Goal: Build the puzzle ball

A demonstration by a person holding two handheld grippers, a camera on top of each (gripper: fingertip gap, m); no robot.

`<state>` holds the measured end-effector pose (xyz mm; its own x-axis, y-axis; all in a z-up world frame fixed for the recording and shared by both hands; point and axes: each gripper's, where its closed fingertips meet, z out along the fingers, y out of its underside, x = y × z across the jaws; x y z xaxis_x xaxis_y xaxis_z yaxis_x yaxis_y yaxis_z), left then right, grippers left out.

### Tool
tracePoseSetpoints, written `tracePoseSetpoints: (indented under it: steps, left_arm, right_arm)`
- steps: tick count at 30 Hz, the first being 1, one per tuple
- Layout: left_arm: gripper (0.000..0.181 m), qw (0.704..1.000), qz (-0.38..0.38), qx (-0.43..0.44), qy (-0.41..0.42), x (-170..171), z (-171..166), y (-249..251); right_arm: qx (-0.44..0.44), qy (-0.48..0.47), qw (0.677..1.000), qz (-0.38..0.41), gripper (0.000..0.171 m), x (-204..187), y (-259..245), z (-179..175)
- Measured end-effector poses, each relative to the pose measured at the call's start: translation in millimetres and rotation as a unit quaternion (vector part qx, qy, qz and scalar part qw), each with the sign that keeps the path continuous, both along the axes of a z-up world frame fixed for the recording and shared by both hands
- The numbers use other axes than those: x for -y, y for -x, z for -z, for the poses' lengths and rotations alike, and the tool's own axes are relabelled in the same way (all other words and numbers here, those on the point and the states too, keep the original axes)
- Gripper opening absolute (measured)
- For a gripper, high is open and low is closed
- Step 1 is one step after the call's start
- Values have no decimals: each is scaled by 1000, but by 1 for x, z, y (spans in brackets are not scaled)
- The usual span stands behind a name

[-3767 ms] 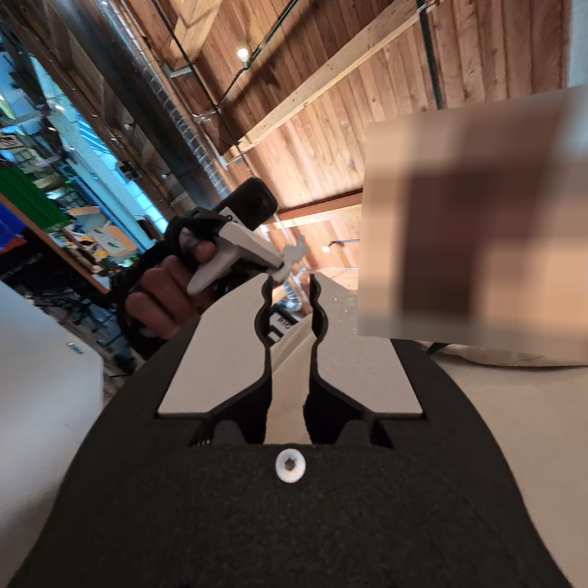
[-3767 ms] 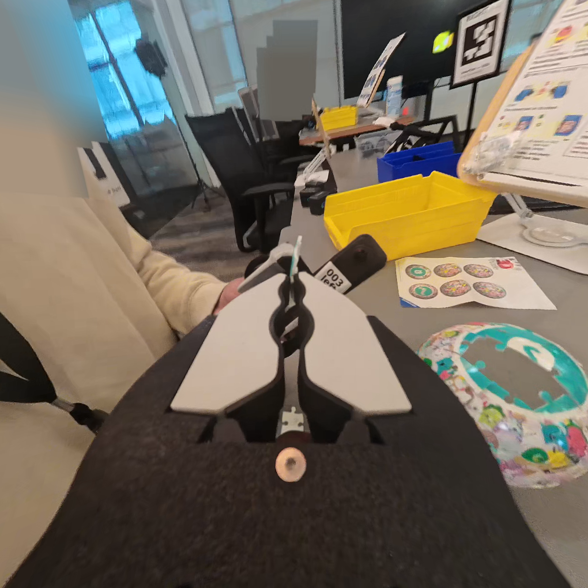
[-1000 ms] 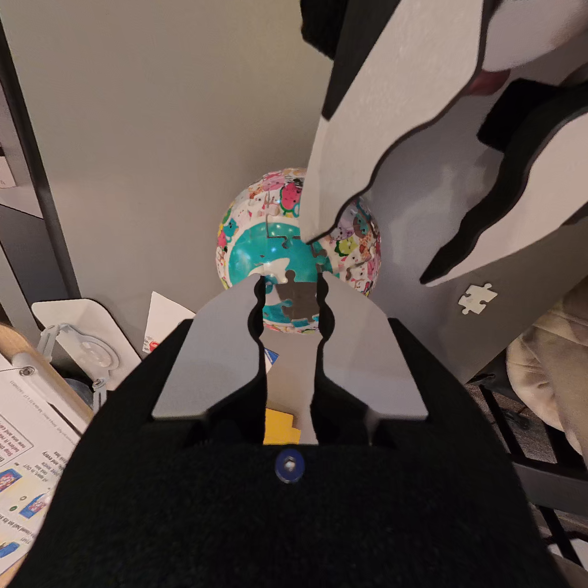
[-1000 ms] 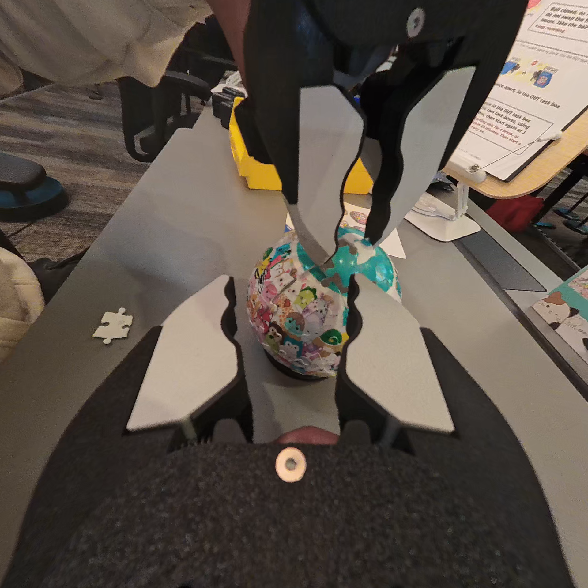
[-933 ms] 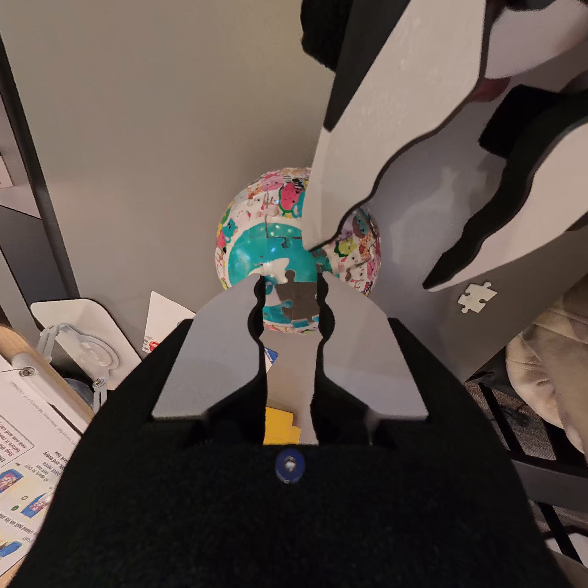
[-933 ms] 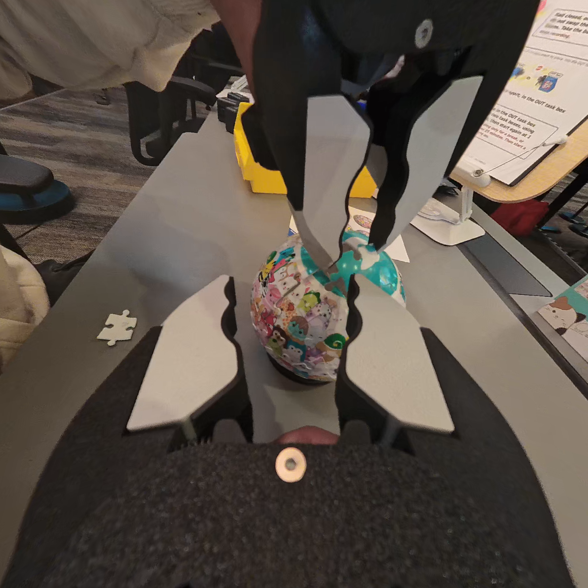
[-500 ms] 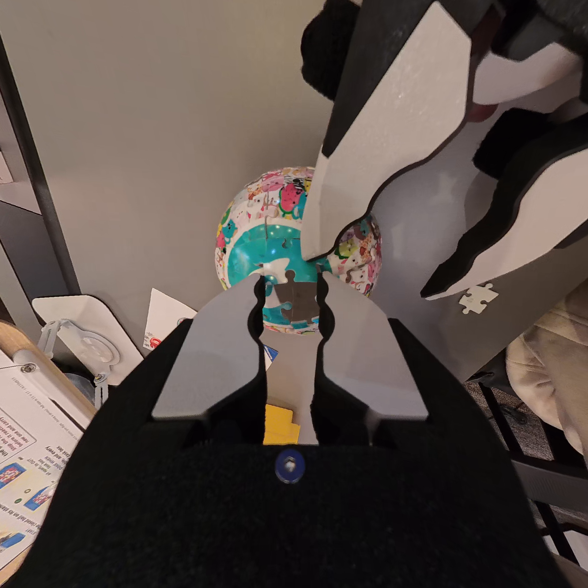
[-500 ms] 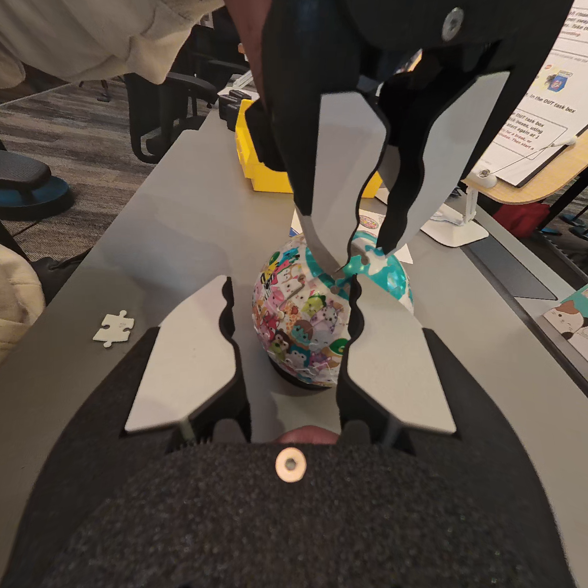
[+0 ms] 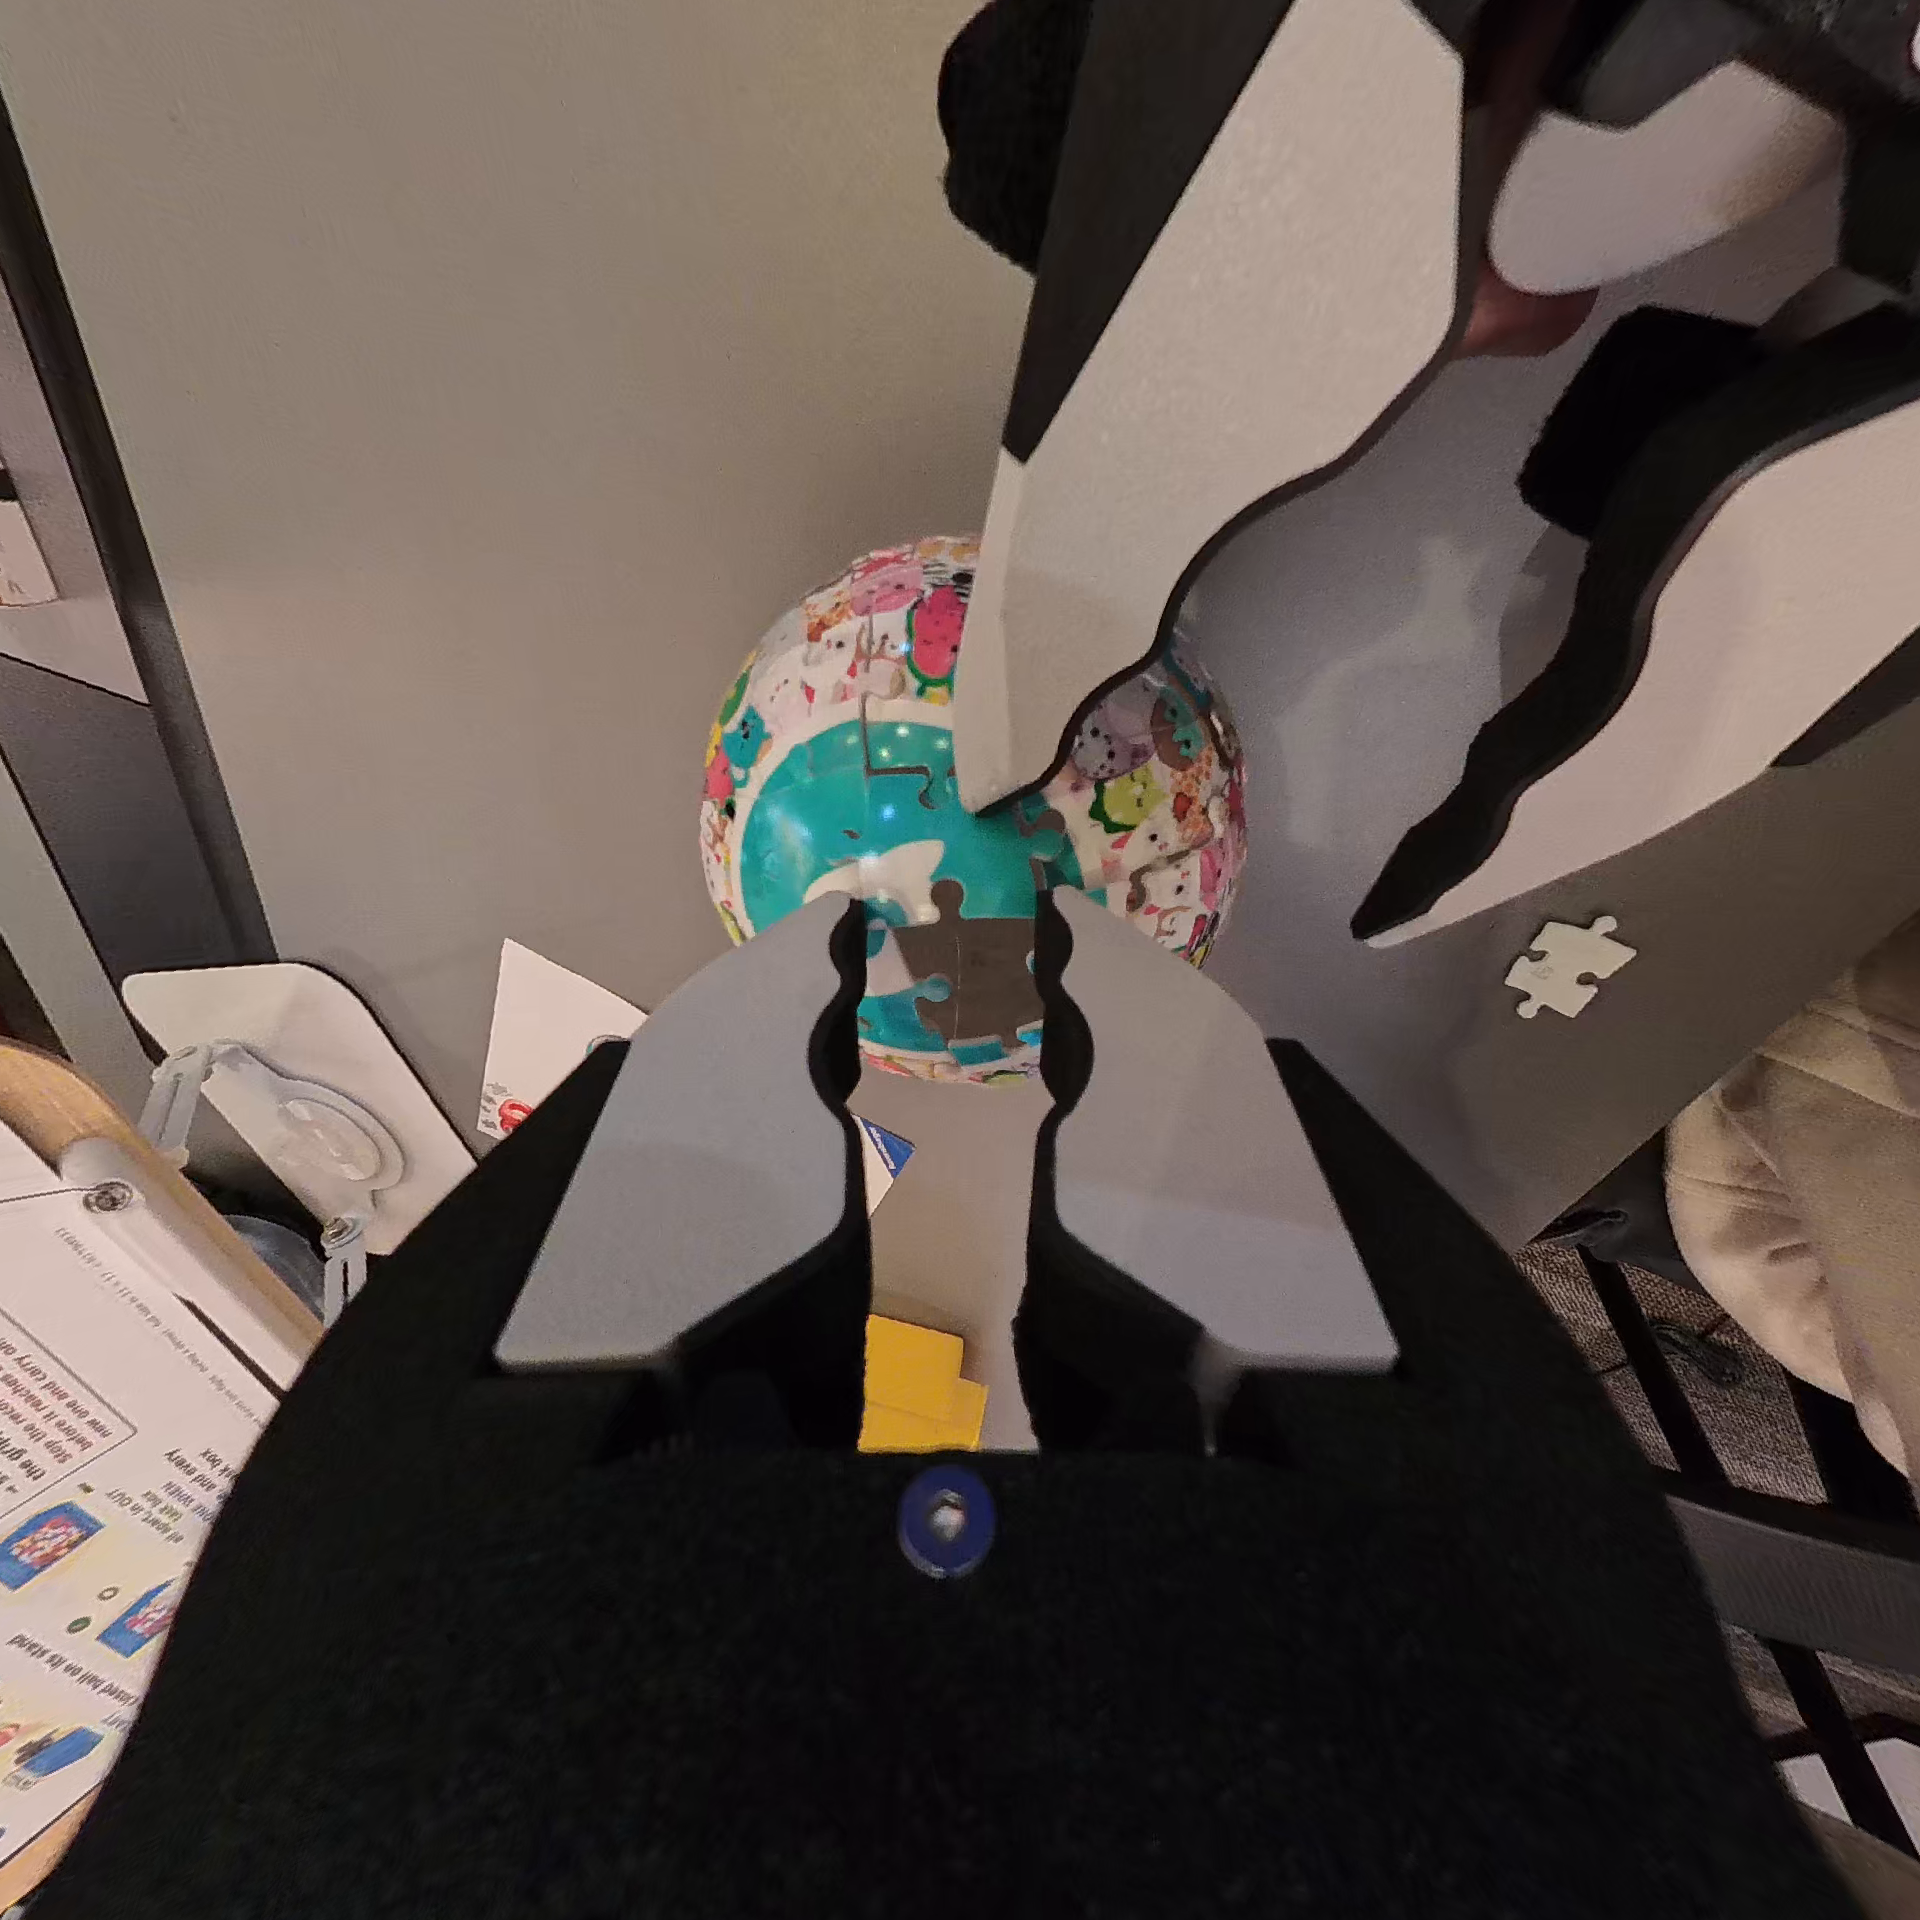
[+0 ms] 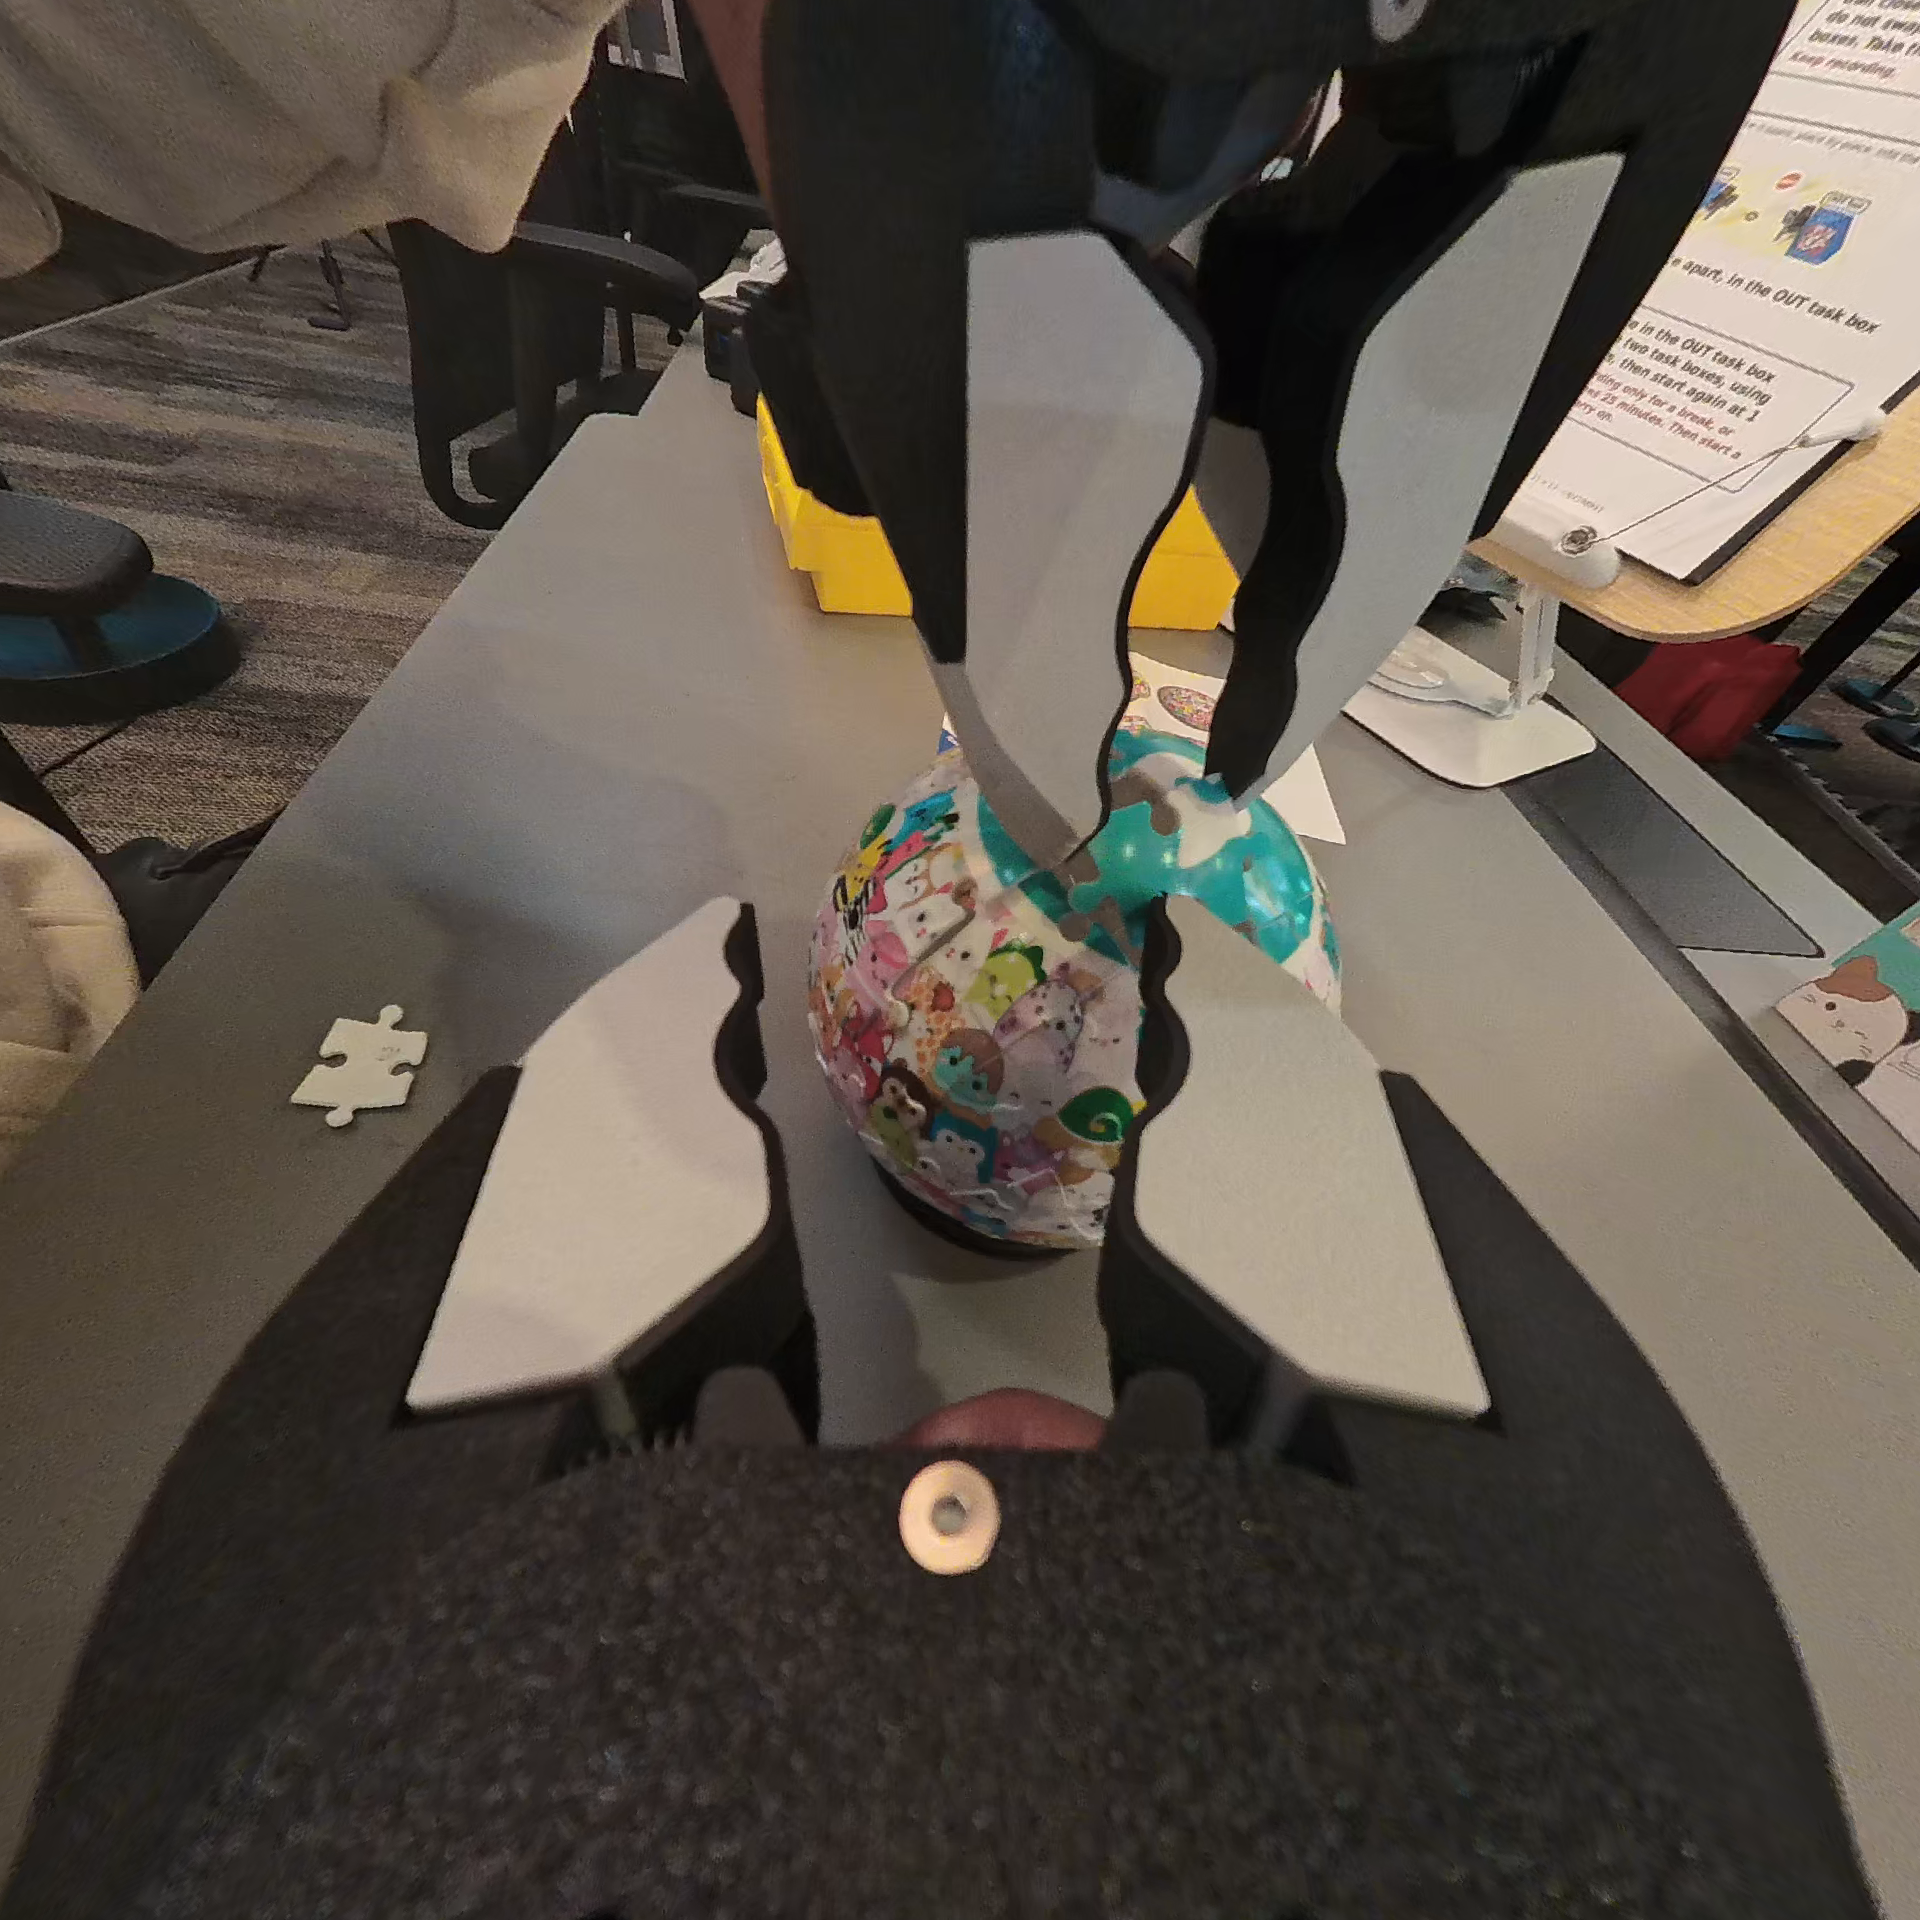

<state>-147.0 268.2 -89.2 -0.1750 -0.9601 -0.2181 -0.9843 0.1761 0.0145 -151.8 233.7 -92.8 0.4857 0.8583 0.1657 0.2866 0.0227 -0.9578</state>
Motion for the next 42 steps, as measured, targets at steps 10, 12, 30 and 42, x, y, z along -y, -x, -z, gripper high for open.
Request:
tracePoseSetpoints:
  steps: [10, 12, 30, 42]
  left_arm:
    - [30, 1000, -5, -10, -3, 0, 0, 0]
    - [30, 1000, -4, -11, -4, 1, 0, 0]
    - [30, 999, -34, -2, 22, 5, -3, -2]
    - [30, 998, -40, 19, 33, 4, -2, 4]
  right_arm:
    - [7, -20, 1000, 5, 62, 4, -2, -4]
    - [12, -37, 999, 26, 50, 1, -7, -6]
    - [61, -144, 976, 151, 10, -16, -15, -13]
    - [96, -169, 962, 192, 3, -23, -20, -13]
